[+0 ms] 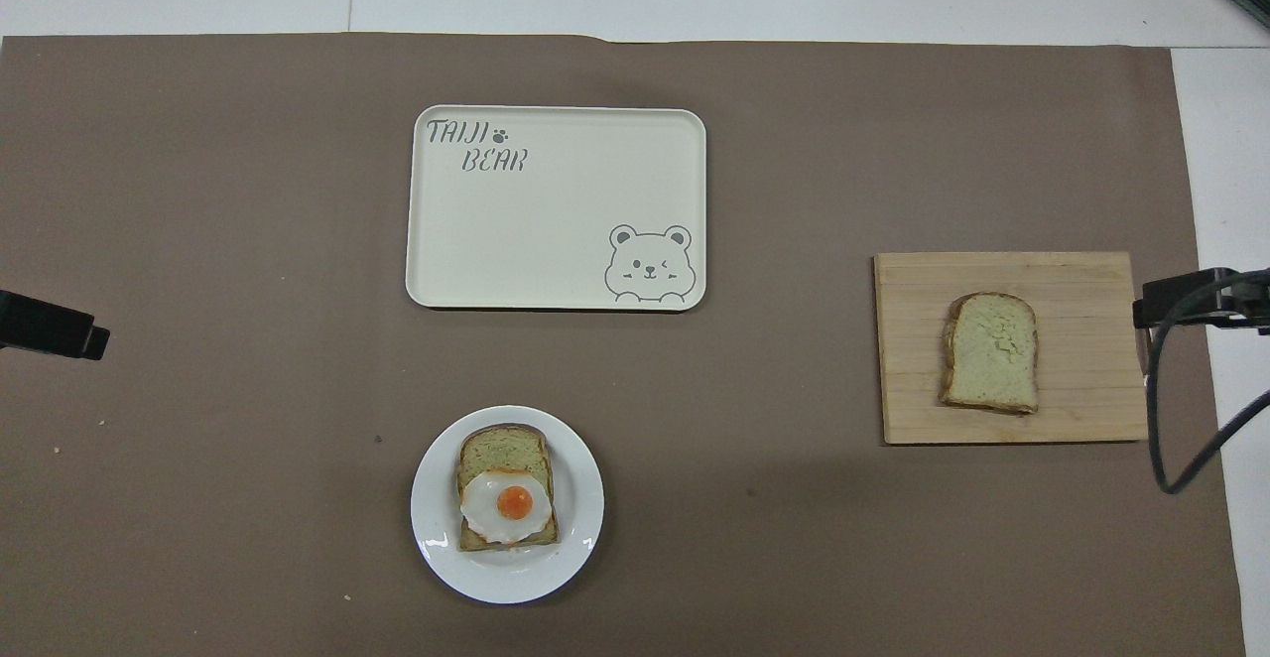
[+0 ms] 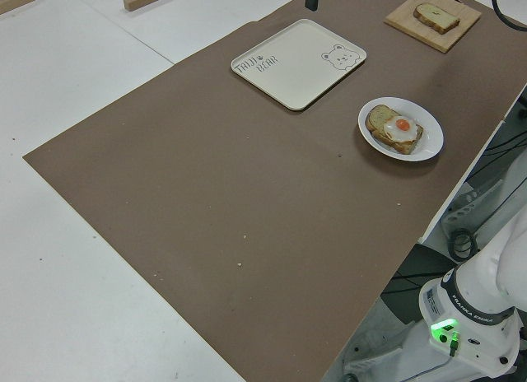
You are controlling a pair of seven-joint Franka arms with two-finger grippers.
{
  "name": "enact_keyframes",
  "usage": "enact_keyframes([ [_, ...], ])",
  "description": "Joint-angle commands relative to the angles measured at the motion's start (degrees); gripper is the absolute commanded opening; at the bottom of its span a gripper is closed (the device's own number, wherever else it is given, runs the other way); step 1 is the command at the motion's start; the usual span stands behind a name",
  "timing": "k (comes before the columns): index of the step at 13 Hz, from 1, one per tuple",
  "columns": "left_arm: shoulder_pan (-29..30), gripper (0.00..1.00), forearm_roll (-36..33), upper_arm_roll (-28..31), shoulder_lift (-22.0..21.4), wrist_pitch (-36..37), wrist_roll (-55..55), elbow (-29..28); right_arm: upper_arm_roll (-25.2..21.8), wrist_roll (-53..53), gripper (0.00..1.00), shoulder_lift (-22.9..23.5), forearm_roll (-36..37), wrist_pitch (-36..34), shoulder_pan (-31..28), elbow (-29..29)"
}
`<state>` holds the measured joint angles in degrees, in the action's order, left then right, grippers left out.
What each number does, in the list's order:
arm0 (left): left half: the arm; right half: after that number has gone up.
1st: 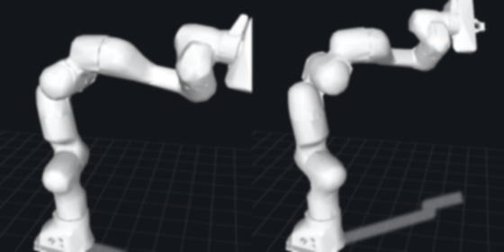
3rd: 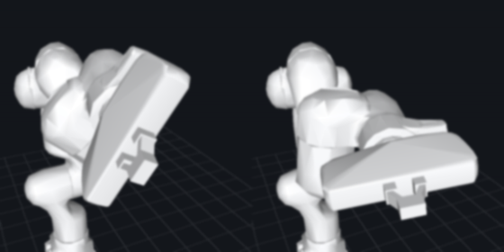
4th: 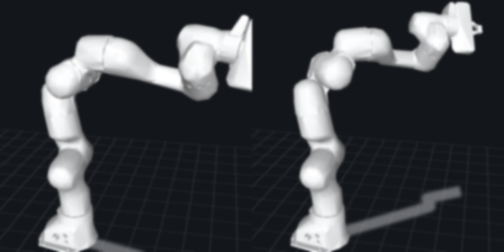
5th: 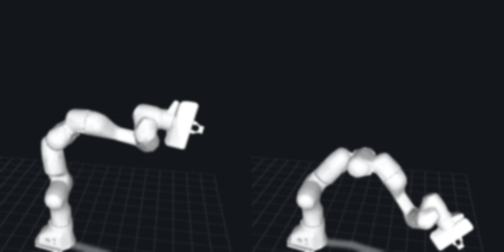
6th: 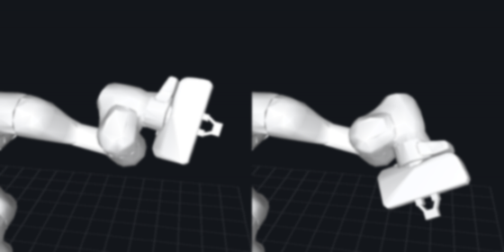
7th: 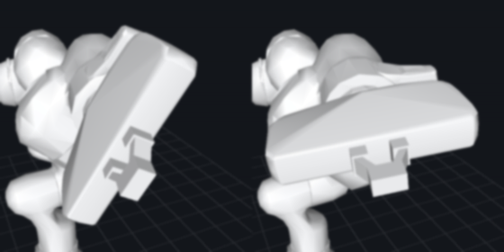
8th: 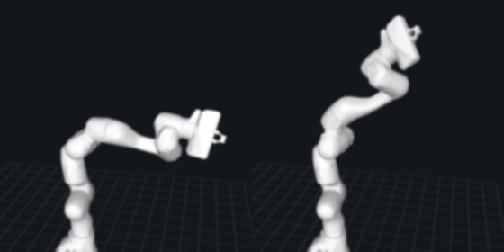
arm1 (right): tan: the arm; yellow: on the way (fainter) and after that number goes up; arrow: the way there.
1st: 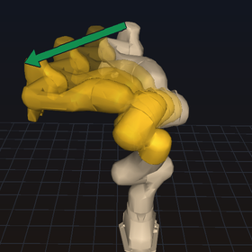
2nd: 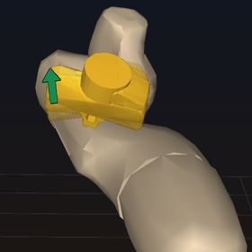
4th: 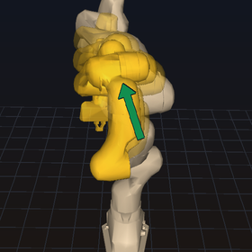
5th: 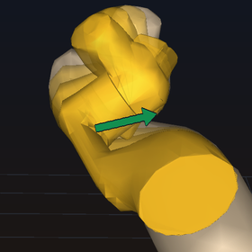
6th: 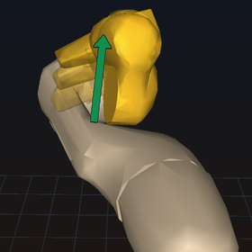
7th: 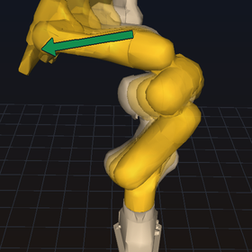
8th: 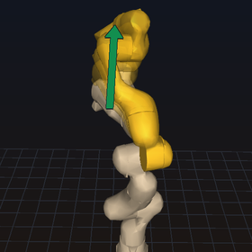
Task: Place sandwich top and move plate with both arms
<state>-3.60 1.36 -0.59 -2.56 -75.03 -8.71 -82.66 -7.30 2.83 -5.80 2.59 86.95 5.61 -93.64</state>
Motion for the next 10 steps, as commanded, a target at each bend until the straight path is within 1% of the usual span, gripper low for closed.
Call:
enact_keyframes([
  [1, -0.09, 1.0, -0.39, -0.12, -1.4, -0.38, 0.62, -1.46, 0.27, 1.04, 1.0, -1.41, -0.83, 0.68, -0.34, -1.64],
  [10, -0.36, 1.0, -0.39, -0.12, -1.4, -0.29, 0.62, -1.46, 0.27, 1.04, 1.0, -1.41, -0.83, 1.21, -0.51, -2.52],
])
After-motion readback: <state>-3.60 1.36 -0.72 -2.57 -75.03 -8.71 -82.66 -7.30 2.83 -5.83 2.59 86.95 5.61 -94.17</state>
